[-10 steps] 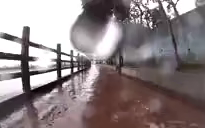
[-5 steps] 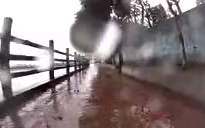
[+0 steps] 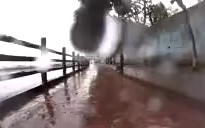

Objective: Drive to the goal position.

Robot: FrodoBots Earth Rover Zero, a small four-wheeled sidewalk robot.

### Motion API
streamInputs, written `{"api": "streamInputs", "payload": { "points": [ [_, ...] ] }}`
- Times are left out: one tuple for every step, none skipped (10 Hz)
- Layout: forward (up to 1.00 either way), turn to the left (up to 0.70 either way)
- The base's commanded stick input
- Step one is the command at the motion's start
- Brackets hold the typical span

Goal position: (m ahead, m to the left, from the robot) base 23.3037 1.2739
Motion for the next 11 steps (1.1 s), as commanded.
{"api": "streamInputs", "payload": {
  "points": [
    [1.00, 0.00],
    [1.00, 0.03],
    [1.00, 0.28],
    [1.00, 0.15],
    [1.00, 0.03],
    [1.00, 0.00],
    [1.00, 0.00],
    [1.00, 0.00],
    [1.00, 0.00],
    [1.00, 0.00],
    [1.00, 0.00]
  ]
}}
